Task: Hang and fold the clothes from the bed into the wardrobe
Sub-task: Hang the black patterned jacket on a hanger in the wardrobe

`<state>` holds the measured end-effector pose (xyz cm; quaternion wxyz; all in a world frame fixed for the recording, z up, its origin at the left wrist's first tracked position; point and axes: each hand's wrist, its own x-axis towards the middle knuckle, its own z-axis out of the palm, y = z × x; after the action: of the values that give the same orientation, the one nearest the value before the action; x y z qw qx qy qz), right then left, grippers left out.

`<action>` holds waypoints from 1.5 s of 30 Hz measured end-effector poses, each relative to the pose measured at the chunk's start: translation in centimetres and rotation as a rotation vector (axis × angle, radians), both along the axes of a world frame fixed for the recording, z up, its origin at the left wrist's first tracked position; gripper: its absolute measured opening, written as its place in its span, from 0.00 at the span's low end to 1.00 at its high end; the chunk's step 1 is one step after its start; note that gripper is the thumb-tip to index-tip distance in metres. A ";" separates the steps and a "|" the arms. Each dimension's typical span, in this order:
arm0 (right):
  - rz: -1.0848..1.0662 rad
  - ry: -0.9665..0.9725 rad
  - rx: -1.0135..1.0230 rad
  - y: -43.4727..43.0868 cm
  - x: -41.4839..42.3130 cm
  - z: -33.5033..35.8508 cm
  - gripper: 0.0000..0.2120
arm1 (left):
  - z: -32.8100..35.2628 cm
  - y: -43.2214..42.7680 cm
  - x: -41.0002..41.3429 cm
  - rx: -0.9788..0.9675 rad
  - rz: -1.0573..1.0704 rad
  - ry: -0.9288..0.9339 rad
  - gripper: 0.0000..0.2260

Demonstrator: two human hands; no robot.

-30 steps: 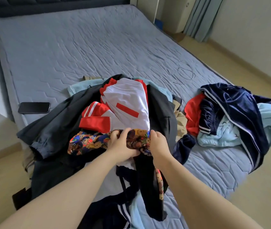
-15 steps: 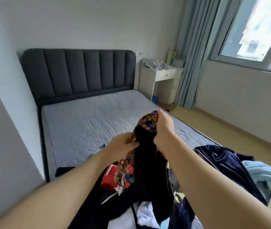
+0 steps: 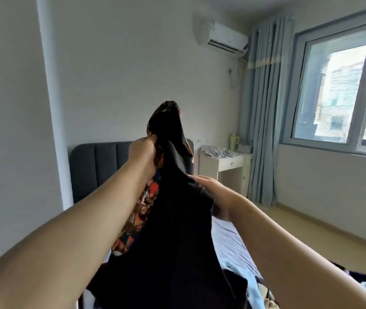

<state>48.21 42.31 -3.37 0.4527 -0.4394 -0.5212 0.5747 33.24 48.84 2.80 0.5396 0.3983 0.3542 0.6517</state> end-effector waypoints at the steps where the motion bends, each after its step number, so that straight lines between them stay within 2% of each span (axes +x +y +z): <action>1: 0.001 -0.023 0.013 -0.3 -0.5 0.1 0.09 | 0.4 -0.3 -0.6 0.009 0.020 0.028 0.09; 6: -0.163 -0.175 0.083 -0.7 -3.5 1.8 0.06 | -0.3 -1.6 -4.0 -0.034 0.053 0.122 0.04; 8: -0.246 -0.141 0.102 -0.5 -4.6 2.2 0.05 | -1.5 -2.4 -5.9 -0.054 0.007 0.163 0.03; 12: -0.378 0.056 0.074 0.5 -7.6 1.7 0.04 | -4.1 -4.9 -9.1 -0.044 -0.146 0.414 0.04; 16: -0.397 0.184 -0.033 1.8 -11.5 0.5 0.02 | -5.3 -6.9 -11.9 0.011 -0.267 0.554 0.04; 19: -0.384 0.206 -0.067 2.8 -14.4 -0.1 0.08 | -6.4 -7.6 -14.1 0.008 -0.294 0.693 0.09; 22: -0.370 0.209 -0.084 3.0 -17.3 -0.7 0.05 | -8.0 -7.5 -15.7 -0.035 -0.238 0.788 0.15; 29: -0.339 0.338 -0.030 2.1 -20.9 -0.7 0.06 | -10.5 -6.2 -18.3 0.106 0.001 1.190 0.04; 31: -0.336 0.376 -0.002 1.7 -20.9 -0.2 0.04 | -11.3 -6.1 -19.2 0.057 0.061 1.309 0.09; 33: -0.340 0.409 0.023 1.3 -20.6 0.5 0.03 | -12.1 -6.3 -20.4 -0.030 0.074 1.353 0.10; 35: -0.350 0.447 0.039 1.1 -20.2 1.4 0.09 | -12.8 -6.5 -21.9 -0.123 0.059 1.397 0.07; 39: -0.326 0.544 0.052 0.6 -20.0 2.5 0.13 | -13.5 -7.2 -23.6 -0.319 -0.019 1.315 0.08; 43: -0.260 0.615 0.051 -0.3 -20.6 2.5 0.06 | -14.0 -8.3 -24.3 -0.469 0.057 1.342 0.10; 45: -0.236 0.628 0.037 -0.8 -21.0 2.4 0.04 | -13.9 -8.9 -25.0 -0.617 0.121 1.168 0.12</action>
<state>27.21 41.49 -0.99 0.6626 -0.2900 -0.3121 0.6161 8.26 39.93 -11.06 0.3107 0.4929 0.7805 0.2265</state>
